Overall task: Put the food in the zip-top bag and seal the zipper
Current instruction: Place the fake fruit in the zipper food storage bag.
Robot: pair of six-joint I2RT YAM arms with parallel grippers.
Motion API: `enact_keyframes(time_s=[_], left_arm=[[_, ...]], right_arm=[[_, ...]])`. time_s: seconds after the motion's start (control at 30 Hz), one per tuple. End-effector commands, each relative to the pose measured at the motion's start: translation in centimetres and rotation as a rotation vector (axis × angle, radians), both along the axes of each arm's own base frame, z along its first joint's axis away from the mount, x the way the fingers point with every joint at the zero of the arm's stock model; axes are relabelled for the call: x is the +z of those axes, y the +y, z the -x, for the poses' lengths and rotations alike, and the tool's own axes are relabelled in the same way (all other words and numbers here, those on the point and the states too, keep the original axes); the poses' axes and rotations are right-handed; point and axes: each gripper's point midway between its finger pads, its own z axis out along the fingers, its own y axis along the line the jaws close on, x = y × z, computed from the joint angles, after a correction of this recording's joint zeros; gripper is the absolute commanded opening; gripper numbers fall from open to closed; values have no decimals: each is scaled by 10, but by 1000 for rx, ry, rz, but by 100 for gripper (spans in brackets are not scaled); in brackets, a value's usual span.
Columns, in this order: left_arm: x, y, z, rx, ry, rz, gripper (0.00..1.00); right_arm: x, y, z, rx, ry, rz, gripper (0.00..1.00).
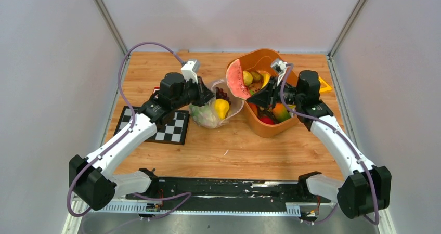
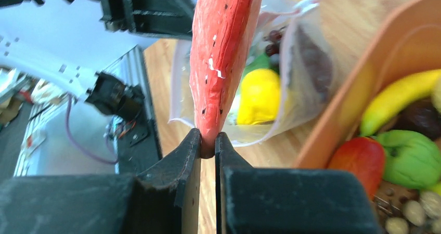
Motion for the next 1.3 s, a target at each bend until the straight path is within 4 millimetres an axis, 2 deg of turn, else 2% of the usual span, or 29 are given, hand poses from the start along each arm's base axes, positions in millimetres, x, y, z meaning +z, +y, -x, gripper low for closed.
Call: enact_keyframes(time_s=[0.0,0.1,0.27,0.5,0.6,0.7,0.93,1.1,1.27], left_arm=[[19,-6,-5,-8,-45,45,0],[18,-5,-5,-10,-42,43,0],[17,-1,-5,9,-45,34,0],[21,3,-5,25,-60,25,0],[21,3,-5,23,-62,26,0],[22,1,-3,15,-61,32,0],[23,0,1,-9,-63,34,0],[25,-6,4,-50,-68,37,0],[27,-9,6,-75,-72,43,0]], right_arm=[[0,20,22,212,1,14,5],[-13,28,29,276,51,58,5],[-26,36,39,286,30,160,5],[-46,26,42,204,128,297,4],[-54,18,35,138,157,356,4],[-58,19,33,139,203,370,3],[-45,31,29,151,213,373,3],[-41,35,7,66,250,396,5],[-27,50,-7,39,285,352,6]])
